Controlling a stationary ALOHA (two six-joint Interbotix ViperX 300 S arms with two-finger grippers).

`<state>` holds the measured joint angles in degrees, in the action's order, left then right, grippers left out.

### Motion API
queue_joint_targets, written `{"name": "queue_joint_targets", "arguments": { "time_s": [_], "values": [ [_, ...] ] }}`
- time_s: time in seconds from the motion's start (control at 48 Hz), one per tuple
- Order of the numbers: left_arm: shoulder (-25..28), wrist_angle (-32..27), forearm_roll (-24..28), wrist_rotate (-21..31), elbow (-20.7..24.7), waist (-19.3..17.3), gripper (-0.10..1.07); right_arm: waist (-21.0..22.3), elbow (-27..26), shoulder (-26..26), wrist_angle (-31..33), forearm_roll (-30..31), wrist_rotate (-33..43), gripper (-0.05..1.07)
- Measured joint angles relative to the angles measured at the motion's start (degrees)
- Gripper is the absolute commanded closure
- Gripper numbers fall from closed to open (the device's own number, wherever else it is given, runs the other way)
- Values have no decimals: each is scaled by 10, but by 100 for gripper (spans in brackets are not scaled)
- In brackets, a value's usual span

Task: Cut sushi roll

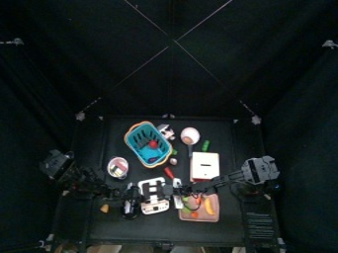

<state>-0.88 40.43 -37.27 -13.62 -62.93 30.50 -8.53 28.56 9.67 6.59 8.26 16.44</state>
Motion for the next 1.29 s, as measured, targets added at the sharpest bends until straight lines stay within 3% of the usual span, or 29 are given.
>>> {"name": "queue_joint_targets", "arguments": {
  "time_s": [0.583,1.292],
  "values": [
    [42,2,-11,1,7,-2,59,2,-1,26,0,-18,0,61],
    [42,-20,-13,1,17,3,59,-7,-11,27,16,-22,0,61]
  ]
}}
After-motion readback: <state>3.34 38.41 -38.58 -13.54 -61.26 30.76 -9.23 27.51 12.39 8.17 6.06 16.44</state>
